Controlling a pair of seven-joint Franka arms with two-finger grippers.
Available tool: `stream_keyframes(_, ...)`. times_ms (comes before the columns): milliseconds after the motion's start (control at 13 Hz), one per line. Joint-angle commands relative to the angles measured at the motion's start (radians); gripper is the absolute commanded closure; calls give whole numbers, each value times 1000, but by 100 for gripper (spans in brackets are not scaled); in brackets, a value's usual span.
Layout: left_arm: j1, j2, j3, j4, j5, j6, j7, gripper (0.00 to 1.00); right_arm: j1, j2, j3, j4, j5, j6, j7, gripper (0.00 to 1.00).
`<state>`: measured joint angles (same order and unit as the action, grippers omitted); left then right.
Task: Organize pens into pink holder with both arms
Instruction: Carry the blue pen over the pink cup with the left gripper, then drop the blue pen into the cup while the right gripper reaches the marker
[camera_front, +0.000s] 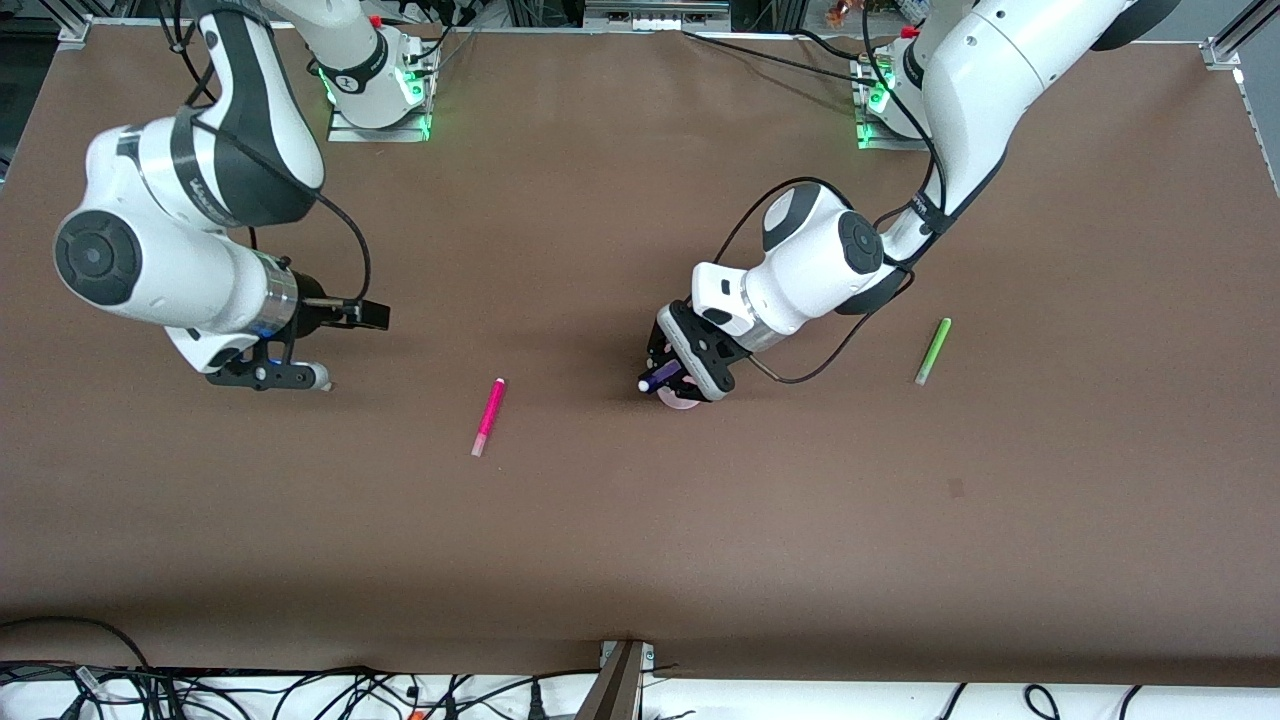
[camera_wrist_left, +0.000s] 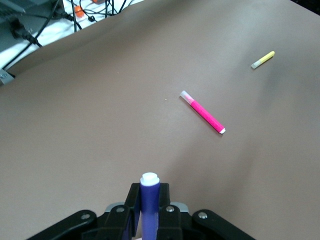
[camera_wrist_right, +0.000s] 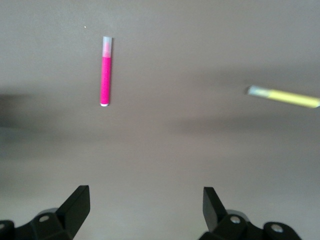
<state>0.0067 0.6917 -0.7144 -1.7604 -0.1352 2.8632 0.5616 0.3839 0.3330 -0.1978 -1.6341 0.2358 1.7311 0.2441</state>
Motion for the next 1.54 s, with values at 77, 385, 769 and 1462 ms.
stream_keyframes(77, 1, 20, -4, -8, 23, 44, 32, 100, 4, 86, -2, 17, 114, 31, 121, 0)
stream_keyframes(385, -1, 35, -3, -8, 23, 44, 30, 100, 33, 164, -2, 11, 192, 90, 223, 0)
stream_keyframes(769, -8, 38, -2, -8, 35, 41, 41, 0, 86, 257, -2, 0, 252, 220, 302, 1)
stream_keyframes(1462, 10, -108, -25, 64, 31, -314, -200, 0, 130, 374, 0, 2, 341, 398, 304, 10)
